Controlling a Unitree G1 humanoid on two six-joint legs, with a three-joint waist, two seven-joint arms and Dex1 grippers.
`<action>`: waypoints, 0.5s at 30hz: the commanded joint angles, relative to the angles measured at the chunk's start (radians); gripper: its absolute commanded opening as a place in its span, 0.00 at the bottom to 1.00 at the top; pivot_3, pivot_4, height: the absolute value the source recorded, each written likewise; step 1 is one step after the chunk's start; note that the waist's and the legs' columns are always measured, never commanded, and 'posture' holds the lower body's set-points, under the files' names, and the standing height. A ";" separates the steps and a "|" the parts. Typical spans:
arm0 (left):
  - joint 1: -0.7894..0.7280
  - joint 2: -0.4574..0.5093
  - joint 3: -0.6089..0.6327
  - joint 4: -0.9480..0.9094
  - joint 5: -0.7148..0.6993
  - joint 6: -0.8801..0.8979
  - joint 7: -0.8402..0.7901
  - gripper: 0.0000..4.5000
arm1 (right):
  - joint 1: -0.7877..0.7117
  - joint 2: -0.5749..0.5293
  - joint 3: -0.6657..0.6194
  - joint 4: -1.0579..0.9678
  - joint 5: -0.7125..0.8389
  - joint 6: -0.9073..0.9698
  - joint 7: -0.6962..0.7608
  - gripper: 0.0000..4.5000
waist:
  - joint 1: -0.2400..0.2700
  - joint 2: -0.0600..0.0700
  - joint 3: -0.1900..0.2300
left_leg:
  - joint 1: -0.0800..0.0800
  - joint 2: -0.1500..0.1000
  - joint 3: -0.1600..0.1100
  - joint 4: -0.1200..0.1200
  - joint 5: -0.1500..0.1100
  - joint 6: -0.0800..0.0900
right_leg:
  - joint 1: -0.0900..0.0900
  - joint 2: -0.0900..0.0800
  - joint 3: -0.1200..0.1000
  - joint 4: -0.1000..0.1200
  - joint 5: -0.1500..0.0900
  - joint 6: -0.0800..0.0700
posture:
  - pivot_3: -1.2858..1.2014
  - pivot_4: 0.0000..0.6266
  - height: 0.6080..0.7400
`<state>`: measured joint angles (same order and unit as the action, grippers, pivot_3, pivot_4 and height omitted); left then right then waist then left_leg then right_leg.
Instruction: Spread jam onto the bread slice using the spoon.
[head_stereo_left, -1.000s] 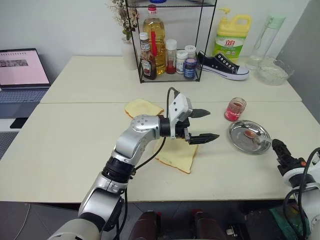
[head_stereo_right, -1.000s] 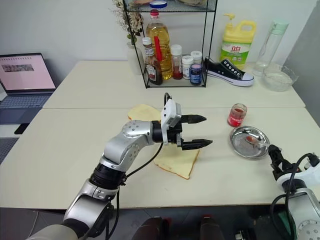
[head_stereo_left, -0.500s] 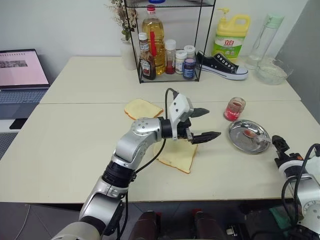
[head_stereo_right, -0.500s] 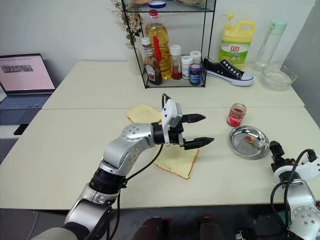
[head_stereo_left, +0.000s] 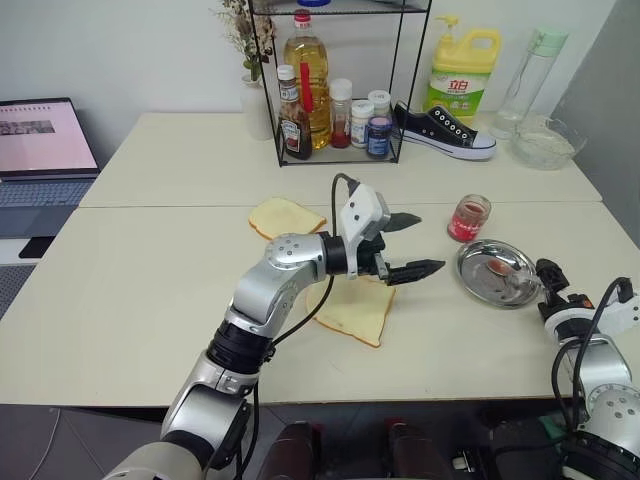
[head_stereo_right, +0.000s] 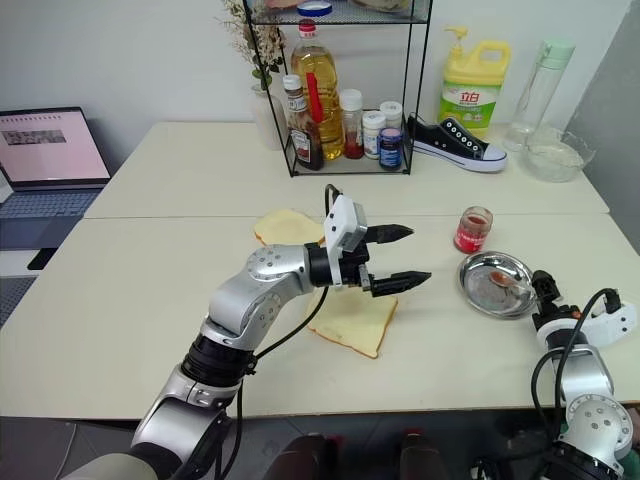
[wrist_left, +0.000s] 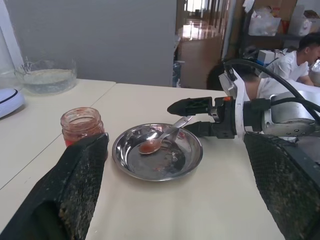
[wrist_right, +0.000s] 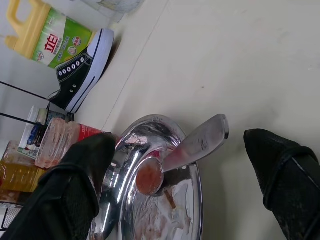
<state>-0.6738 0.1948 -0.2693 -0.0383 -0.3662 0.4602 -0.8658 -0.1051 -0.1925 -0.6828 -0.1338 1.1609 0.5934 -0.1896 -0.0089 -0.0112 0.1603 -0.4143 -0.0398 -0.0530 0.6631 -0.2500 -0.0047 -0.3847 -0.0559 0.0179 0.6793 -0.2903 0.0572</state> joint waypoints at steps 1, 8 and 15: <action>-0.025 0.002 0.003 -0.034 -0.006 -0.001 -0.013 1.00 | -0.006 0.001 0.012 -0.012 -0.002 -0.027 0.022 1.00 | 0.000 0.000 0.000 | 0.000 0.000 0.000 0.000 0.000 0.000 | 0.000 0.000 0.000 0.000 0.000 0.000 | 0.52 0.24 1.00; -0.022 0.014 0.008 -0.035 -0.004 0.001 -0.025 1.00 | -0.023 -0.004 0.021 0.021 -0.015 -0.054 0.027 0.88 | 0.000 0.000 0.000 | 0.000 0.000 0.000 0.000 0.000 0.000 | 0.000 0.000 0.000 0.000 0.000 0.000 | 0.52 0.24 1.00; -0.012 0.025 0.006 -0.051 -0.008 0.011 -0.027 1.00 | -0.036 -0.009 0.020 0.041 -0.023 -0.077 0.027 0.34 | 0.000 0.000 0.000 | 0.000 0.000 0.000 0.000 0.000 0.000 | 0.000 0.000 0.000 0.000 0.000 0.000 | 0.52 0.24 1.00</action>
<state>-0.6760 0.2175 -0.2694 -0.0421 -0.3662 0.4734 -0.8872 -0.1320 -0.1888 -0.6502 -0.0759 1.1362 0.5354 -0.1753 -0.0091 -0.0109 0.1605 -0.4144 -0.0398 -0.0529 0.6630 -0.2499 -0.0047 -0.3849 -0.0559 0.0180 0.6793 -0.2903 0.0572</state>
